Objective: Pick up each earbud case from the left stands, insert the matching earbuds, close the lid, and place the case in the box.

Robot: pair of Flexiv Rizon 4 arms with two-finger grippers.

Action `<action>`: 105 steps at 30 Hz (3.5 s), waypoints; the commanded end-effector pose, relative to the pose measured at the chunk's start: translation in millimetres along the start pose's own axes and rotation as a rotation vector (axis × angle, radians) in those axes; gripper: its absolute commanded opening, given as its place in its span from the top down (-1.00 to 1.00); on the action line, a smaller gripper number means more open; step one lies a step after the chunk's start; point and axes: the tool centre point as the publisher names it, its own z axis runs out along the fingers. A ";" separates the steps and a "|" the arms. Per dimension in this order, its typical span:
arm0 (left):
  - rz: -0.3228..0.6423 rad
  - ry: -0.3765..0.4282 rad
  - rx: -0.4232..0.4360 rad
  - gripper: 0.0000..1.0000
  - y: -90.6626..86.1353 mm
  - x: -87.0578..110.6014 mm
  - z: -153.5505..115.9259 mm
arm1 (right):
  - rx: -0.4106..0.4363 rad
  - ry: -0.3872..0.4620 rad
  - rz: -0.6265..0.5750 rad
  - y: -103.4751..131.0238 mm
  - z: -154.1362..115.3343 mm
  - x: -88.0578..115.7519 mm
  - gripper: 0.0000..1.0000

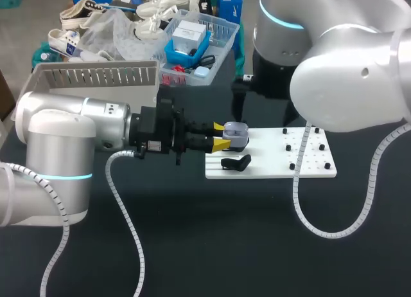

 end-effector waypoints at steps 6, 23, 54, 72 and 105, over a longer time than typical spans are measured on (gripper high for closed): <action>0.001 0.001 -0.003 1.00 0.1 0.1 0.5 | -0.017 -0.028 0.017 -5.9 -5.5 3.7 -1.00; 0.013 -0.003 -0.092 1.00 24.9 -14.2 -30.4 | -0.081 -0.117 0.201 -39.8 -5.0 -5.0 -1.00; -0.281 0.129 -0.541 1.00 115.6 25.3 -194.2 | -0.078 -0.118 0.222 -45.9 -0.2 -5.7 -1.00; -0.475 0.284 -0.794 1.00 167.3 86.1 -259.7 | -0.078 -0.118 0.222 -45.9 -0.2 -5.7 -1.00; -0.369 0.313 -0.785 -1.00 159.4 68.7 -252.9 | -0.078 -0.118 0.222 -45.9 -0.2 -5.7 -1.00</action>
